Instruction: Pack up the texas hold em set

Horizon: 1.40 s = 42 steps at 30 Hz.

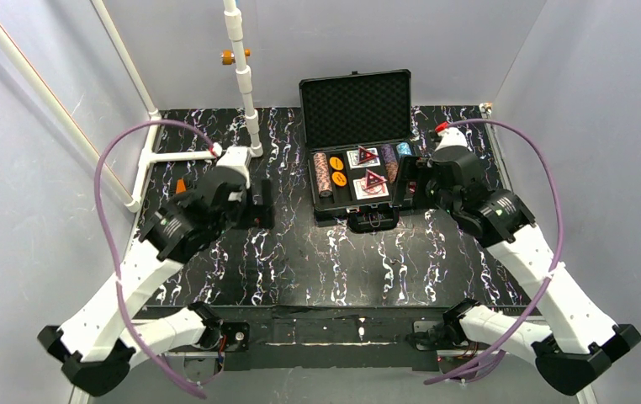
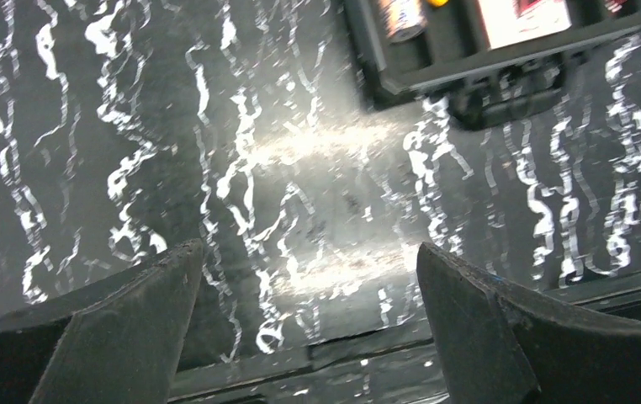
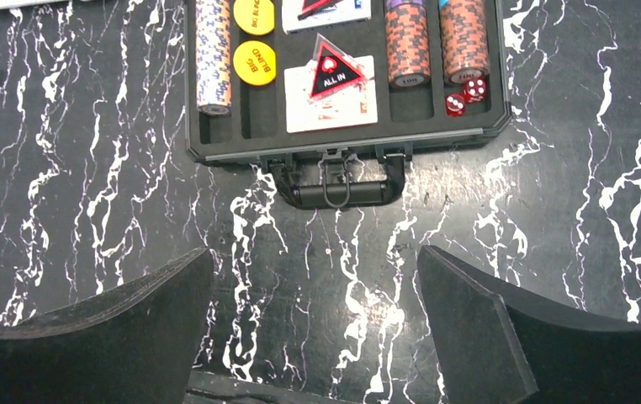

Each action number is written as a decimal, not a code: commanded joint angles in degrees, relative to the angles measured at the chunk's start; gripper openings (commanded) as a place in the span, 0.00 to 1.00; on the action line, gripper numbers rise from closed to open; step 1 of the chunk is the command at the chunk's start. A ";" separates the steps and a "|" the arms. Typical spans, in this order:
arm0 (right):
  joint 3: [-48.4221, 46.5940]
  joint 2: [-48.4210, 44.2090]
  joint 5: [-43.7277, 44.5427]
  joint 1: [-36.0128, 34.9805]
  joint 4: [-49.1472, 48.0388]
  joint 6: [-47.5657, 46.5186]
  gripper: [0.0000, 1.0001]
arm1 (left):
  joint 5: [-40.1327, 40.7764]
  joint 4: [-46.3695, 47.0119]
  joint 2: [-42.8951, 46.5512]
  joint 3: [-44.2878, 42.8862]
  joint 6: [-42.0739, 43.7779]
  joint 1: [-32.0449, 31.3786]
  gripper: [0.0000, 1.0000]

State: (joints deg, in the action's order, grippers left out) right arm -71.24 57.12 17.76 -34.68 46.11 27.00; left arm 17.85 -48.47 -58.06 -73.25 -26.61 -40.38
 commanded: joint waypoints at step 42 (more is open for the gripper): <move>-23.80 28.19 2.27 2.93 -17.95 8.28 0.98 | 2.77 -2.38 23.52 22.79 1.91 0.59 0.98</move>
State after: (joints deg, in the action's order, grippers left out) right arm -92.49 84.33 19.31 -33.26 32.62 33.56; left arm 20.05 -50.94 -34.09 -51.05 -25.50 -40.18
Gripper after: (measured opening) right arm 0.983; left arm 0.983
